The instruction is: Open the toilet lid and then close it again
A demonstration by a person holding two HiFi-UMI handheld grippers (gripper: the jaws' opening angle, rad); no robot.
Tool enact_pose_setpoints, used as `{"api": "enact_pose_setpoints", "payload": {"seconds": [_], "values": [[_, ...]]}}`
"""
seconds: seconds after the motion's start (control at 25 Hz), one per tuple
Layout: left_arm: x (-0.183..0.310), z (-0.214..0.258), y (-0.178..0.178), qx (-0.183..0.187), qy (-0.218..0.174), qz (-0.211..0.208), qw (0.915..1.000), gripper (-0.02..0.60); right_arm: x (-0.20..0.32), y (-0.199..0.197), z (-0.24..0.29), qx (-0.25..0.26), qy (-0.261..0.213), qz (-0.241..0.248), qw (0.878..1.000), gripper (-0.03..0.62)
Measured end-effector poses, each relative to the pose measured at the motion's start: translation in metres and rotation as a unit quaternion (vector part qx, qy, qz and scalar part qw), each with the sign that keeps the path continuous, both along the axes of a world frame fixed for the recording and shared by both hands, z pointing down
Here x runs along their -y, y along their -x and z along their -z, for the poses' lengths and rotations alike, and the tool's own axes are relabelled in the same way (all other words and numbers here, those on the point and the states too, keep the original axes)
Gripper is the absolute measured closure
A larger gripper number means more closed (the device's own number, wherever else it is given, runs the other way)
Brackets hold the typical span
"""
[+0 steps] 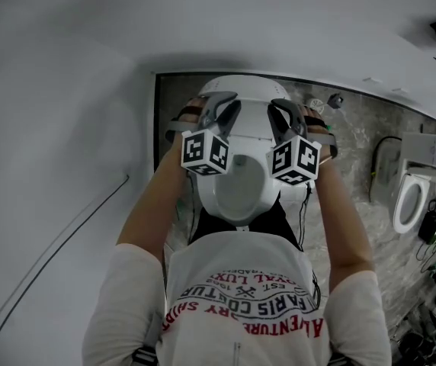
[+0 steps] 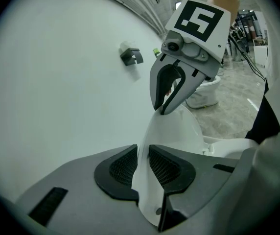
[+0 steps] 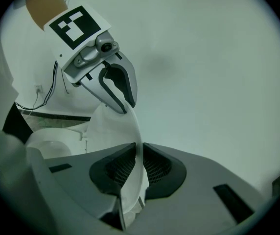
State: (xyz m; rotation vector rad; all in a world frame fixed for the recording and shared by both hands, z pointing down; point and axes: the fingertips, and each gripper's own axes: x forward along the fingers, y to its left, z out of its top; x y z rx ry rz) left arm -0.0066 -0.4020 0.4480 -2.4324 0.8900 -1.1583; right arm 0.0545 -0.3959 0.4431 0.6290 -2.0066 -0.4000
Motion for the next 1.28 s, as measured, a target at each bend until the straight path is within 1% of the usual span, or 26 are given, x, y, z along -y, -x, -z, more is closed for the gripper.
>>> {"api": "enact_pose_setpoints", "payload": {"seconds": [0.16,0.28,0.36,0.4,0.44,0.6,0.68,0.72,0.8,0.88,0.96,1.04,1.08,1.16,1.28], "values": [[-0.005,0.003,0.002,-0.007,0.052,0.008,0.9986,0.499,-0.005,-0.001,0.005,0.031,0.035,-0.011,0.999,0.562],[-0.016,0.009,0.004,-0.001,0.055,-0.007,0.9984,0.499,-0.015,-0.001,0.014,0.042,0.051,-0.026,0.997,0.562],[-0.021,0.02,0.006,-0.009,0.046,-0.007,0.9989,0.502,-0.021,-0.001,0.027,0.057,0.051,-0.036,0.996,0.562],[-0.022,0.028,0.007,-0.021,0.038,0.0,0.9991,0.516,-0.025,-0.002,0.035,0.068,0.051,-0.043,0.995,0.562],[-0.022,0.039,0.009,-0.036,0.031,0.009,0.9988,0.575,-0.028,-0.003,0.043,0.078,0.05,-0.051,0.994,0.562],[-0.034,0.079,0.011,-0.093,0.019,0.024,0.9952,0.575,-0.042,-0.007,0.073,0.11,0.027,-0.093,0.989,0.563],[-0.047,0.096,0.014,-0.119,0.011,0.03,0.9923,0.575,-0.053,-0.009,0.088,0.141,0.017,-0.126,0.982,0.572],[-0.053,0.104,0.016,-0.136,0.008,0.035,0.9901,0.575,-0.058,-0.009,0.096,0.164,0.016,-0.146,0.975,0.574],[-0.065,0.119,0.023,-0.175,0.007,0.049,0.9833,0.575,-0.069,-0.009,0.112,0.215,0.018,-0.186,0.958,0.577],[-0.082,0.132,0.032,-0.211,0.004,0.073,0.9747,0.575,-0.084,-0.009,0.126,0.252,0.016,-0.221,0.942,0.579],[-0.1,0.145,0.042,-0.238,-0.017,0.097,0.9664,0.575,-0.101,-0.009,0.137,0.27,0.003,-0.248,0.93,0.579],[-0.122,0.157,0.05,-0.258,-0.044,0.115,0.9583,0.575,-0.121,-0.009,0.145,0.279,-0.014,-0.272,0.921,0.579],[-0.135,0.162,0.053,-0.27,-0.05,0.123,0.9536,0.575,-0.131,-0.009,0.148,0.283,-0.021,-0.283,0.916,0.579],[-0.156,0.173,0.059,-0.299,-0.053,0.137,0.9428,0.575,-0.149,-0.008,0.154,0.297,-0.029,-0.302,0.905,0.579],[-0.178,0.189,0.067,-0.335,-0.046,0.162,0.9272,0.575,-0.169,-0.01,0.167,0.331,-0.031,-0.326,0.885,0.579]]}}
